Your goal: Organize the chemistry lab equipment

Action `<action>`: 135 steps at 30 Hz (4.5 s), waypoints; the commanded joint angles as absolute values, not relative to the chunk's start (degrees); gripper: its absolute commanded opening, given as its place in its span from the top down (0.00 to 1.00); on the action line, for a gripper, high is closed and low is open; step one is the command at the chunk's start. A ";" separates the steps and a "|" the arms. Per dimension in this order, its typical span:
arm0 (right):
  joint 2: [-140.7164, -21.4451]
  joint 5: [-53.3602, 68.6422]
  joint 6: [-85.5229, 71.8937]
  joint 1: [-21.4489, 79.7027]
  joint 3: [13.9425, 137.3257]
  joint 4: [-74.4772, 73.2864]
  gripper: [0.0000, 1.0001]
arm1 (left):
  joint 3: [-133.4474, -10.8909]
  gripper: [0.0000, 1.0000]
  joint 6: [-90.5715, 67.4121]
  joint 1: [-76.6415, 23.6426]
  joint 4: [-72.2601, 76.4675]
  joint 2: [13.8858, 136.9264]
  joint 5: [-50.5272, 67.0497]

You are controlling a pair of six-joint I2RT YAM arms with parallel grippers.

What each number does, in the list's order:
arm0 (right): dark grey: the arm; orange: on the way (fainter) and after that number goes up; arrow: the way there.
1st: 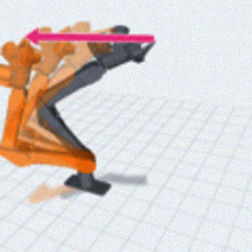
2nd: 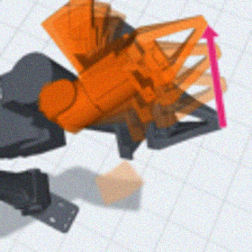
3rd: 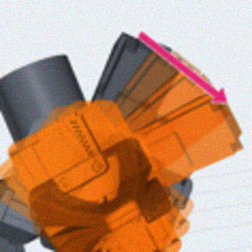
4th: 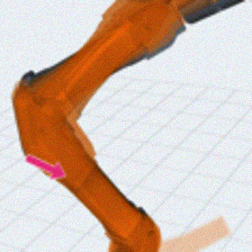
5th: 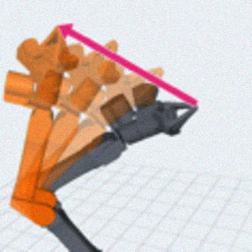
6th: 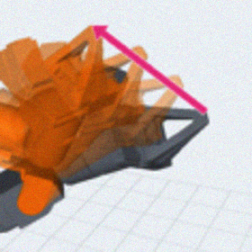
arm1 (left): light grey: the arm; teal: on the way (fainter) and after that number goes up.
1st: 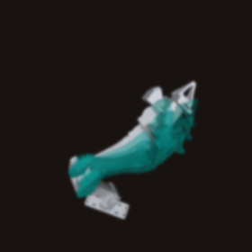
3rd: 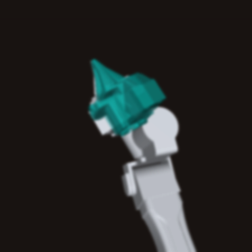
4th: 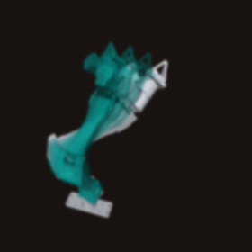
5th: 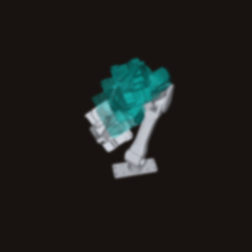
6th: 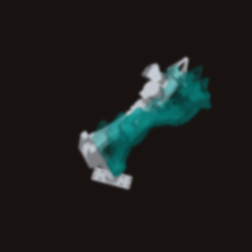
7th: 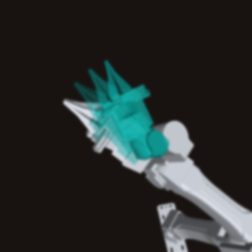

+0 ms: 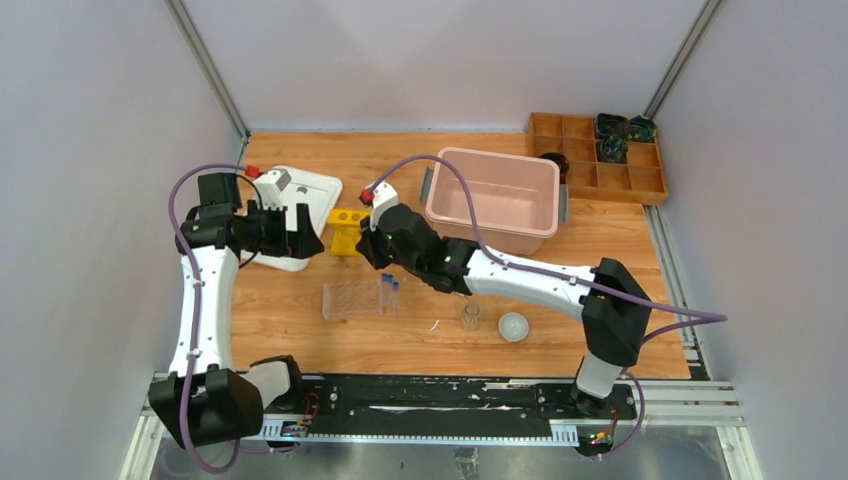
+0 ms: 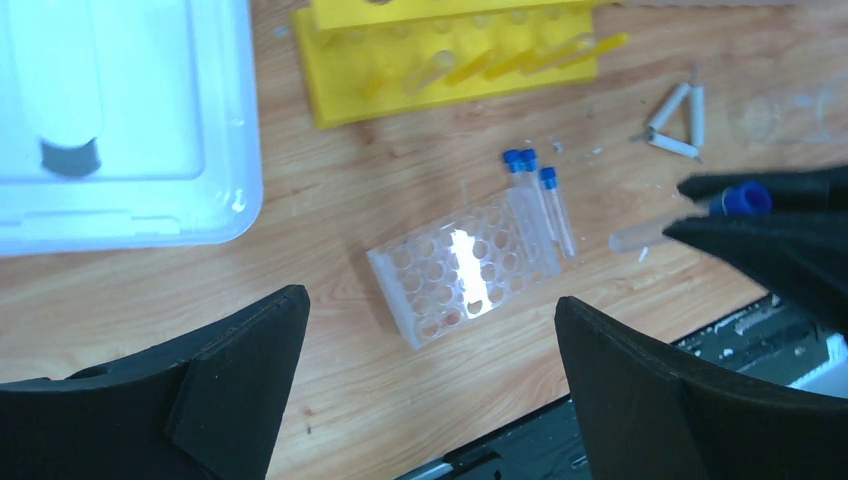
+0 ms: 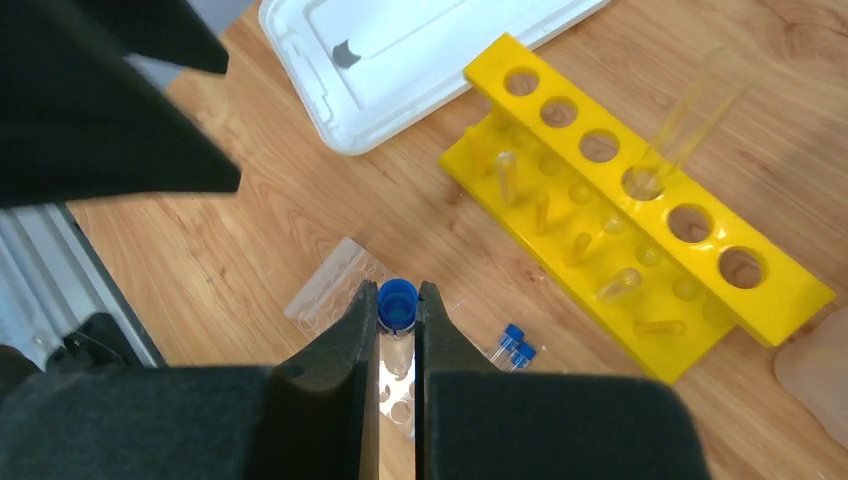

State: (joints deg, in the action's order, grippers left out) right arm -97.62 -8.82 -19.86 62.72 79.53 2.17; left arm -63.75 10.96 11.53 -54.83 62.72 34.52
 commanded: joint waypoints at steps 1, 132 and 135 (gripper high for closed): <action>-99.25 -9.97 -11.47 66.66 74.91 16.31 1.00 | -66.17 0.00 8.11 13.74 -53.88 64.00 29.15; -106.76 -17.32 -35.66 61.52 73.83 -12.69 0.71 | -68.48 0.00 7.91 18.02 -54.73 62.43 33.30; -107.45 -16.45 -36.26 61.52 74.45 -13.02 0.70 | -68.44 0.00 7.99 17.95 -54.67 62.32 33.39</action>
